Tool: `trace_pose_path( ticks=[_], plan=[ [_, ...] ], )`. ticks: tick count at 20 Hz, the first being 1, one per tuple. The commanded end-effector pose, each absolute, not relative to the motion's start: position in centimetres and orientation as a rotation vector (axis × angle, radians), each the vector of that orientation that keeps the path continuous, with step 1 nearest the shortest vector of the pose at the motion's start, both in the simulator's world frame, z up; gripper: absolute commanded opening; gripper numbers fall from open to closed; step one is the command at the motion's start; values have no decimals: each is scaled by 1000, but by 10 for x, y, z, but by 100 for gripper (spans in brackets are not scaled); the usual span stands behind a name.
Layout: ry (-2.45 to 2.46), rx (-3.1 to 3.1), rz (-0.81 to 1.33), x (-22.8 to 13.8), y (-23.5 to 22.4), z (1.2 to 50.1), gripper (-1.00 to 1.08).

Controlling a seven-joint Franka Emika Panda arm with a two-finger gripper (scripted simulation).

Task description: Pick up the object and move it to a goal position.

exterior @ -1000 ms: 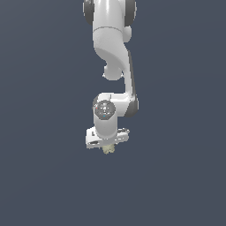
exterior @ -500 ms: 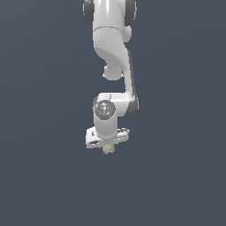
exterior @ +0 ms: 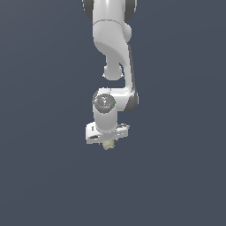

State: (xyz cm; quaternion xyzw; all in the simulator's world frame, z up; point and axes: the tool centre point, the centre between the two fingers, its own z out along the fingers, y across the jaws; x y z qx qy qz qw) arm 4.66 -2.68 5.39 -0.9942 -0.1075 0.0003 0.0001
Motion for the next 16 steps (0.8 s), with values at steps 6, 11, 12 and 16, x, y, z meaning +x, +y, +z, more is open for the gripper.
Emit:
trace_pose_path(
  ticks=[6, 11, 12, 16],
  plan=[
    [-338, -3123, 0, 15, -28, 78, -100],
    [-338, -3123, 0, -15, -29, 102, -100],
    [-338, -3123, 0, -21, -29, 107, -100],
    [-338, -3123, 0, -48, -30, 128, -100]
  ],
)
